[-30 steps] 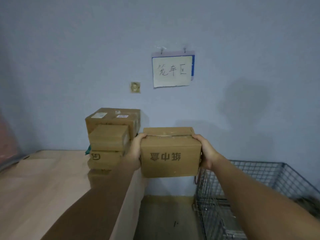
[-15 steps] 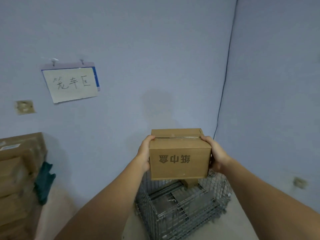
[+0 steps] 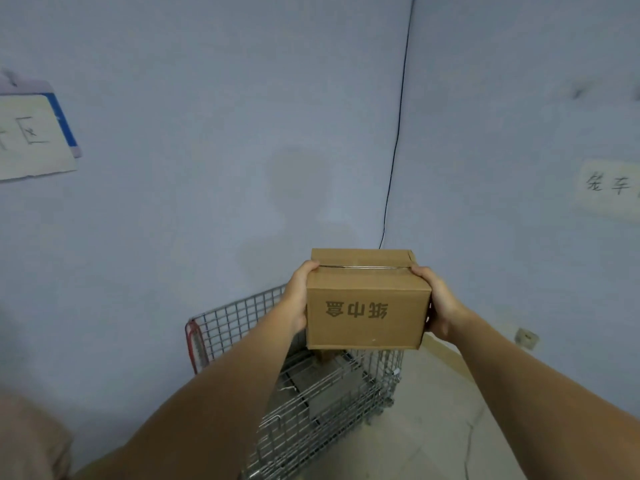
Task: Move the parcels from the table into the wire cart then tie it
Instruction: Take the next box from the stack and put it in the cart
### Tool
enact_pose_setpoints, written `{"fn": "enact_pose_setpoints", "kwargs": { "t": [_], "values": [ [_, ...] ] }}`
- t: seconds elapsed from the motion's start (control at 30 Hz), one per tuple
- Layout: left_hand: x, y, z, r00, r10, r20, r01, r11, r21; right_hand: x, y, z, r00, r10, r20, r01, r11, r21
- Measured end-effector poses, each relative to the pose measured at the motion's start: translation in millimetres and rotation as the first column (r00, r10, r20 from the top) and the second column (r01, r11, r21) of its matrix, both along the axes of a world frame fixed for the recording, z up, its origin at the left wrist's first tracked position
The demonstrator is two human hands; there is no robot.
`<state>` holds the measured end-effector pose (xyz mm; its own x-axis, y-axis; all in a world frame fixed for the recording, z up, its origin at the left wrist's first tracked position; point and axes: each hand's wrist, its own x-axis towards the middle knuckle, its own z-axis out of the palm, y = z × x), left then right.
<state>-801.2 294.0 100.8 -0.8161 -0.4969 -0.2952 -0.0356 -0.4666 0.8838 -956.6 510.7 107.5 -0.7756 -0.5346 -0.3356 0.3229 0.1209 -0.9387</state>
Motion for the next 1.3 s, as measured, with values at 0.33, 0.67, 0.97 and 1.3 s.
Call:
{"fn": "enact_pose_setpoints", "kwargs": {
  "t": [0.33, 0.67, 0.97, 1.3],
  "values": [
    [-133.4, -65.7, -26.9, 0.998, 0.054, 0.023, -0.055, 0.998, 0.033, -130.0, -63.9, -21.6, 1.0, 0.02, -0.005, -0.02, 1.0, -0.002],
    [-262.6, -118.8, -48.2, 0.982, 0.175, 0.072, -0.175, 0.984, 0.005, -276.2, -131.8, -41.7, 0.993, 0.109, 0.042, -0.11, 0.994, 0.017],
    [-334.8, -172.6, -82.8, 0.941, 0.324, 0.098, -0.328, 0.945, 0.022, -395.5, -236.9, -73.0, 0.962, 0.239, 0.13, -0.253, 0.962, 0.1],
    [-363.0, -294.7, -152.1, 0.899, 0.382, 0.215, -0.4, 0.915, 0.047, -469.6, -377.9, -138.2, 0.827, 0.529, 0.19, -0.562, 0.777, 0.282]
  ]
}}
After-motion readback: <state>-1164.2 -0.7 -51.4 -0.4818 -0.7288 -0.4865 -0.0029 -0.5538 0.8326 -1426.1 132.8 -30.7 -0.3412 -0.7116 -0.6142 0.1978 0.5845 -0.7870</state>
